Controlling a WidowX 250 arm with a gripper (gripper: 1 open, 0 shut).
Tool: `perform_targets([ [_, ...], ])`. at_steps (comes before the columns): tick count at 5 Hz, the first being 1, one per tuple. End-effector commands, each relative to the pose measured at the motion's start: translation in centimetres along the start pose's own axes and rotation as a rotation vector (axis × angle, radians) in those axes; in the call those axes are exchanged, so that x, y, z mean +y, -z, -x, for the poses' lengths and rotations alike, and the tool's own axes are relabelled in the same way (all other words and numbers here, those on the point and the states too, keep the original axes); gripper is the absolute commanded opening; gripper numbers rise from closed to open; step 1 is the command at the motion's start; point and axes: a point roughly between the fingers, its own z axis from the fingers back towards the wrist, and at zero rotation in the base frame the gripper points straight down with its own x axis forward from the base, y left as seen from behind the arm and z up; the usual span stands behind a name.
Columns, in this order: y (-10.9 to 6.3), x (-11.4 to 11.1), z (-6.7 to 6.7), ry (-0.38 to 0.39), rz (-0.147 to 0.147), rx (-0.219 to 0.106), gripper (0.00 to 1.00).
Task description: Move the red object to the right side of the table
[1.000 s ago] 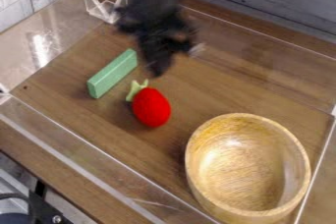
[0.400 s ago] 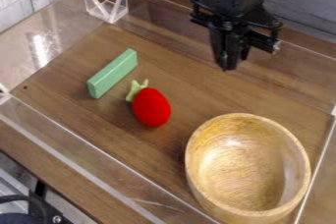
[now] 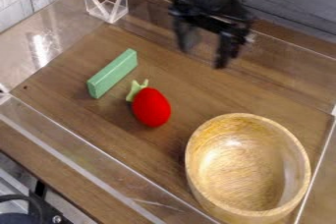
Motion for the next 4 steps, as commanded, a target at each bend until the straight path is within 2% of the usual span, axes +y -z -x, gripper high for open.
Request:
perform_targets([
  [1,-0.7,3.6,1.3,-0.015,-0.021,-0.071,1.0],
  [2,0.7,5.8,2.4,-0.037,-0.015,-0.09,1.0],
  [3,3.2,6.5,3.2,0.003,0.003,-0.102,1.0],
  [4,5.9,6.7,3.3,0.048,0.028,-0.116,1.0],
])
